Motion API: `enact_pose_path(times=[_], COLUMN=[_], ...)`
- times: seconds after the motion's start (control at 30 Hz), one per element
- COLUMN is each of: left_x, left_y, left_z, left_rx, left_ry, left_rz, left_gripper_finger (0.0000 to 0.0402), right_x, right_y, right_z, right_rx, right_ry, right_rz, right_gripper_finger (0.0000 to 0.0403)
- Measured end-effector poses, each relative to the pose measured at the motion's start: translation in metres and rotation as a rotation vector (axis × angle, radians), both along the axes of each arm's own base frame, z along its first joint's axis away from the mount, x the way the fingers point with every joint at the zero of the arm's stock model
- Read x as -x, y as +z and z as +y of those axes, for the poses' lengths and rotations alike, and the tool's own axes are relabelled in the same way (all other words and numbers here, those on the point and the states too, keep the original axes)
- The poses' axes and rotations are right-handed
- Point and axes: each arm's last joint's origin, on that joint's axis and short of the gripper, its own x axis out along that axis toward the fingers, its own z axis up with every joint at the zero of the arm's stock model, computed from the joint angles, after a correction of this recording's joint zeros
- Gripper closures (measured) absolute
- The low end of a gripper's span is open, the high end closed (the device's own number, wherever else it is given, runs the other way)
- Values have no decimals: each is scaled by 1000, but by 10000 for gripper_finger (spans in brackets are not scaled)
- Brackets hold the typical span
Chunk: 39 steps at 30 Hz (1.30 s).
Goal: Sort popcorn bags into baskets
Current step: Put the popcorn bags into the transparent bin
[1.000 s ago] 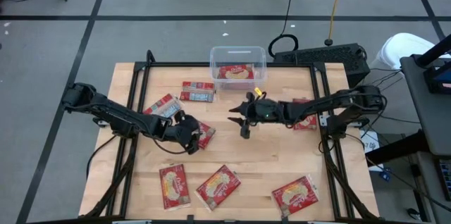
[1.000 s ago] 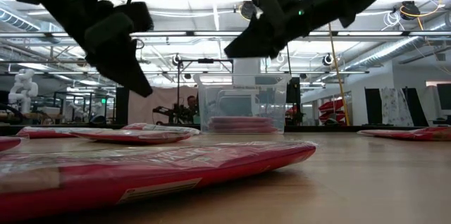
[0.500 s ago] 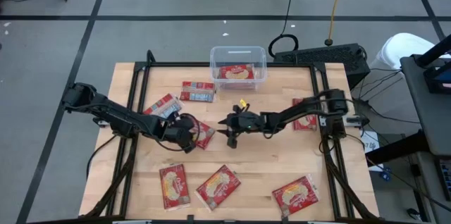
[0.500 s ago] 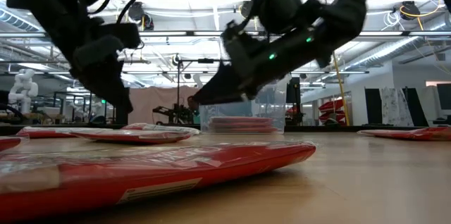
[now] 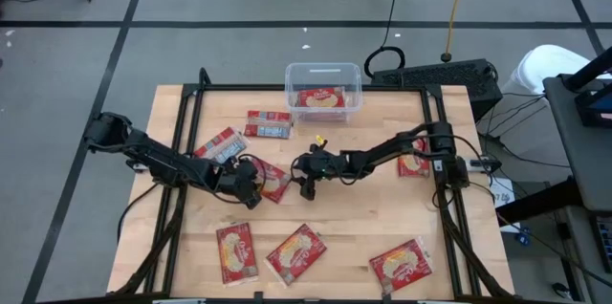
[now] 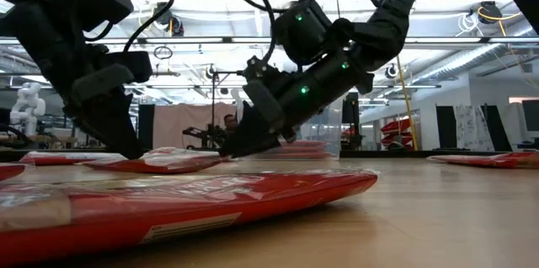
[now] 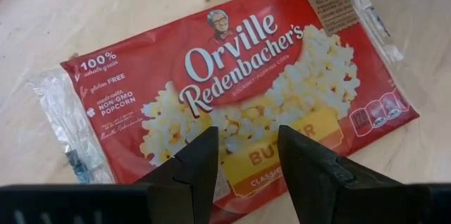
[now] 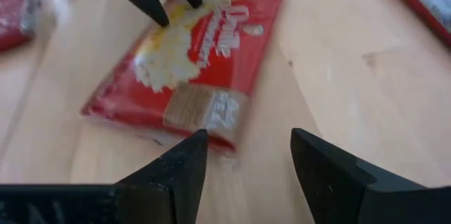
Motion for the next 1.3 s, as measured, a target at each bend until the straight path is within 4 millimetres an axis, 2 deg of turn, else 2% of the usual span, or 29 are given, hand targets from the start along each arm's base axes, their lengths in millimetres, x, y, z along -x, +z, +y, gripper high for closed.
enact_pose_path(times=[0.13, 0.4, 0.63, 0.8, 1.0, 1.1, 1.3], left_x=[0, -1, -3, -3, -5, -11, -24], left_y=[0, 0, 1, 1, 3, 14, 59], left_z=[-1, -1, -2, -2, -2, -2, -3], left_rx=[0, 5, 2, -6, -35, -86, -247], left_ry=[-3, -7, -25, -29, -37, -58, -153], left_rz=[-1, -14, -41, -40, -65, -112, -240], left_gripper_finger=[250, 250, 250, 250, 250, 250, 250], right_x=[0, 0, -1, -6, -9, -9, -7], right_y=[0, 1, -5, -18, -21, -17, 5], right_z=[0, -1, -1, 0, 1, 0, -7], right_rx=[-11, -181, -251, -294, -269, -246, -197], right_ry=[3, 1, -47, -26, 12, 36, 99], right_rz=[-1, -13, -15, -54, -106, -117, -137], right_gripper_finger=[206, 206, 219, 264, 359, 395, 394])
